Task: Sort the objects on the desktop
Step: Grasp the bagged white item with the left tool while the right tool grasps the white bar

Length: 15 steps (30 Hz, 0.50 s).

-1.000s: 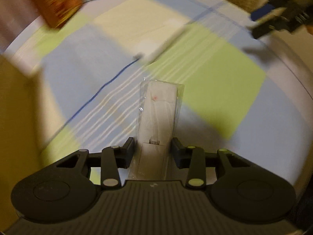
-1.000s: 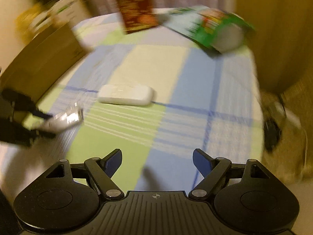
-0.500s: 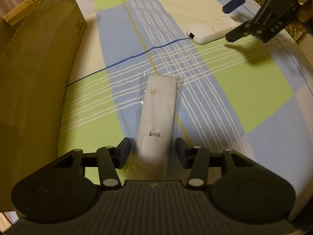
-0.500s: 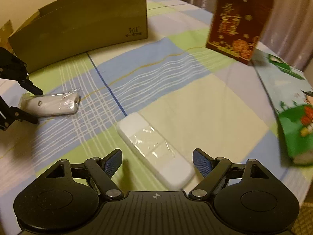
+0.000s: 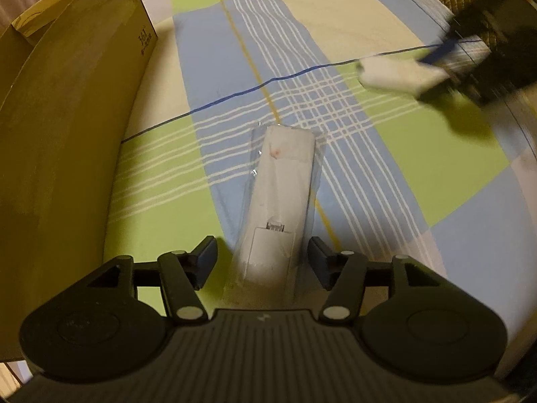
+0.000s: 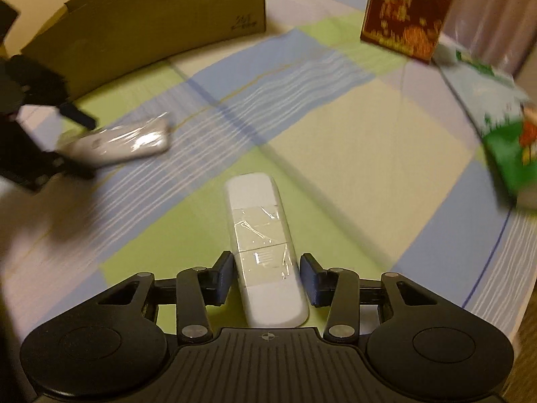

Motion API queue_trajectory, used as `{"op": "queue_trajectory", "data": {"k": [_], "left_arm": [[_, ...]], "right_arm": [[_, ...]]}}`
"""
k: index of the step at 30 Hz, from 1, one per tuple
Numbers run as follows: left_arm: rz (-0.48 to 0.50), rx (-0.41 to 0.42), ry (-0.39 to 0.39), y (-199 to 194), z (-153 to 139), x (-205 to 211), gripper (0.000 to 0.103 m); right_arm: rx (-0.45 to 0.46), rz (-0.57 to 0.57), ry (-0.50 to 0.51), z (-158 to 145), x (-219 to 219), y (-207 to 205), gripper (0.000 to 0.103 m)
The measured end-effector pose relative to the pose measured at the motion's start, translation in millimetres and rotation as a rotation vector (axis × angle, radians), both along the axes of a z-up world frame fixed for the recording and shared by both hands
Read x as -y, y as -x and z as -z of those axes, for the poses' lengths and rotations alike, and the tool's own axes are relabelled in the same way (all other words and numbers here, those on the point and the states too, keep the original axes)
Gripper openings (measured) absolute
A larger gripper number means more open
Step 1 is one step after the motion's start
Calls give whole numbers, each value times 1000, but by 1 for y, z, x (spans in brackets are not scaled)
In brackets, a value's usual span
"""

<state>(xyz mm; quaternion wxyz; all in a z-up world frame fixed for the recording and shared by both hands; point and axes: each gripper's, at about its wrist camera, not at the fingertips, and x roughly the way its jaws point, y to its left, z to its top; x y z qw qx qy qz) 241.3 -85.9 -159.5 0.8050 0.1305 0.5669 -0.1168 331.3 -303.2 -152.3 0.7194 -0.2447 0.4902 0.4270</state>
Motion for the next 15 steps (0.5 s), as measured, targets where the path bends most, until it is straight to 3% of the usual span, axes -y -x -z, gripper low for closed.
{"op": "queue_trajectory", "data": {"k": [6,15], "left_arm": [[2,-1,16,-1,1,-3,57],[0,5,22,3,1,-6,58]], "right_arm": [[30,41,9,-4,4,47,43],[49,41,11,2,-15,41,43]]}}
